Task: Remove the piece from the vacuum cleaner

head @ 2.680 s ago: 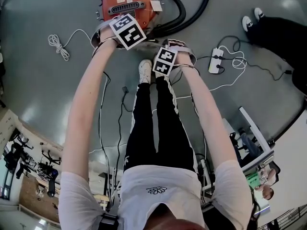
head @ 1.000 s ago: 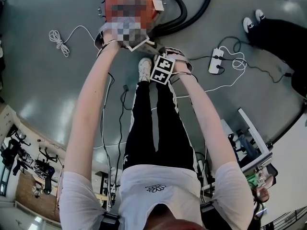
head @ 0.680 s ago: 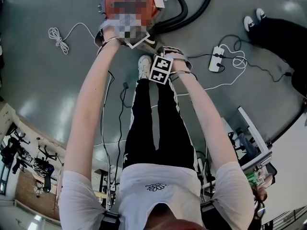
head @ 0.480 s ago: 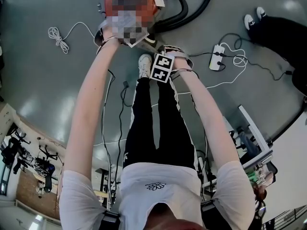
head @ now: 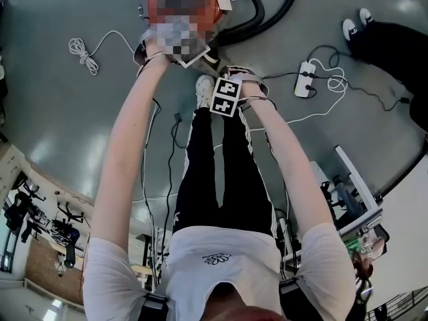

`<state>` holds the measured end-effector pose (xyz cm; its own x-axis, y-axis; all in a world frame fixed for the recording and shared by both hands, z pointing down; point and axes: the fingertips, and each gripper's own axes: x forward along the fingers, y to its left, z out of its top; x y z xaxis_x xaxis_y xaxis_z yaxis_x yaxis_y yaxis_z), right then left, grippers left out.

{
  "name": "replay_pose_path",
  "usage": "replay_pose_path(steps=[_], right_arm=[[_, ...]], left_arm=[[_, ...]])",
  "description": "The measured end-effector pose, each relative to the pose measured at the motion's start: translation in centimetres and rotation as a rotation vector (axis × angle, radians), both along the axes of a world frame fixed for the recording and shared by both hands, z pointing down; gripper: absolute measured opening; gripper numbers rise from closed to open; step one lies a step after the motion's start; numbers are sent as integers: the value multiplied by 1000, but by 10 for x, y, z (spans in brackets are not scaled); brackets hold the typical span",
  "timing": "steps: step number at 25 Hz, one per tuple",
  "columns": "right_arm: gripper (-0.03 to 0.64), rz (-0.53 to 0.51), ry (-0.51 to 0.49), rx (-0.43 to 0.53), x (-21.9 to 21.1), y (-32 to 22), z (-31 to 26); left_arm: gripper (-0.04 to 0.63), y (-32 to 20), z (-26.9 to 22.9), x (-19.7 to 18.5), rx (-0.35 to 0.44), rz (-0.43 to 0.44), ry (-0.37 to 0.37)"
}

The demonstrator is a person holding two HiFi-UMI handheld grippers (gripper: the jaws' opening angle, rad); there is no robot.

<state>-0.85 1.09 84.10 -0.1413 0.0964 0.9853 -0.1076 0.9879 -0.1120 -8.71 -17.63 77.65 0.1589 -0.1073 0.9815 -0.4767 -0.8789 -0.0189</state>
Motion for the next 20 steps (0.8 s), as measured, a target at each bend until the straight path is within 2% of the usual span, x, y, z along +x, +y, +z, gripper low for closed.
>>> replay_pose_path(steps=[2,4,5,7,8,12,17,20], right_arm=[[21,-64,6,-73,-3,20,2],[20,-197,10,-174,-5,77,6],[20,-216,9,-203,-5,113,9],[20,-134,13,-261,2,169,15],[20,-94,21,-281,8,181,17],[20,-71,51,-248,24,162,24],[20,19,37,-176,25,103,18],[20,13,37,-154,25,86,10]], left_arm=[[5,-1,1,1,-1,2,1],[5,-5,1,0,8,-4,5],[5,-7,1,-1,15,-10,7],[5,-9,1,1,26,-17,16],[5,-11,0,2,32,-22,25],[5,-13,-4,3,55,-46,55],[5,-11,-4,0,39,-50,36],[5,-12,-4,2,51,-47,20]])
